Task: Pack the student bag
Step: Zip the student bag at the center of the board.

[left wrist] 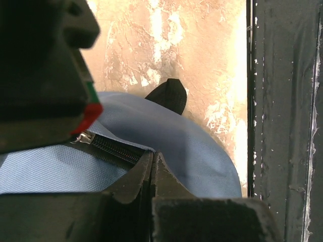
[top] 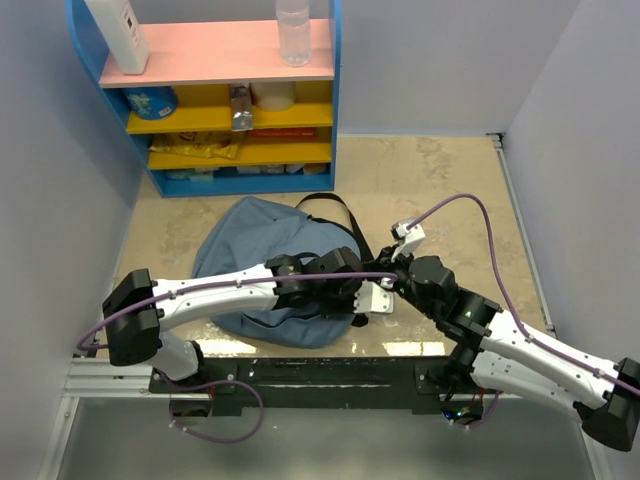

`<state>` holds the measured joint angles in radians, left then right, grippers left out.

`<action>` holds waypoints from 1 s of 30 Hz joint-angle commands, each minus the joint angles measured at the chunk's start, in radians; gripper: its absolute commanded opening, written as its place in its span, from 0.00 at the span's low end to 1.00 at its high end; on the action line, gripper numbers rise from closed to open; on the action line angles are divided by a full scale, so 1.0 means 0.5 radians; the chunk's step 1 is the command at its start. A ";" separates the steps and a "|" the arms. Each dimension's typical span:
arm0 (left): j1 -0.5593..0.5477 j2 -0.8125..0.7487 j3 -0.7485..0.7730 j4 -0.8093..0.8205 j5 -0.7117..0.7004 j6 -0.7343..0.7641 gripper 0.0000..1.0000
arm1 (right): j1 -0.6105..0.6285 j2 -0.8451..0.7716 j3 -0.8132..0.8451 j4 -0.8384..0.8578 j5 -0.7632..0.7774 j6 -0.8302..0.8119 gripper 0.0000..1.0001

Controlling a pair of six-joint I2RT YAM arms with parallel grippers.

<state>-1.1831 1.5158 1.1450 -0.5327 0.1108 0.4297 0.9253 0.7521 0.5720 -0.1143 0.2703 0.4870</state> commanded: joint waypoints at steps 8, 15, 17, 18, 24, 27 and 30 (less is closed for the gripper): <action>-0.167 -0.053 0.143 -0.106 0.324 0.156 0.00 | -0.215 0.155 0.120 0.274 0.064 -0.170 0.00; -0.300 -0.040 0.167 -0.398 0.800 0.395 0.00 | -0.366 0.355 0.236 0.400 0.036 -0.357 0.00; -0.318 -0.040 0.161 -0.484 0.886 0.441 0.00 | -0.393 0.395 0.255 0.452 0.052 -0.379 0.00; -0.324 -0.040 0.155 -0.514 0.919 0.496 0.00 | -0.408 0.434 0.261 0.474 0.049 -0.379 0.00; -0.386 0.110 0.216 -1.011 1.107 0.864 0.00 | -0.497 0.560 0.328 0.593 0.119 -0.400 0.00; -0.389 0.306 0.330 -1.330 1.171 1.027 0.00 | -0.635 0.628 0.353 0.633 0.150 -0.385 0.00; -0.438 0.059 0.260 -1.077 1.043 0.997 0.00 | -0.773 0.625 0.390 0.643 0.110 -0.385 0.00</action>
<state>-1.2995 1.6360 1.3064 -0.8974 0.3889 0.8822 0.6598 1.0794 0.6662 -0.0242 0.1711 0.3393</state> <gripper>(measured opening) 0.011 0.010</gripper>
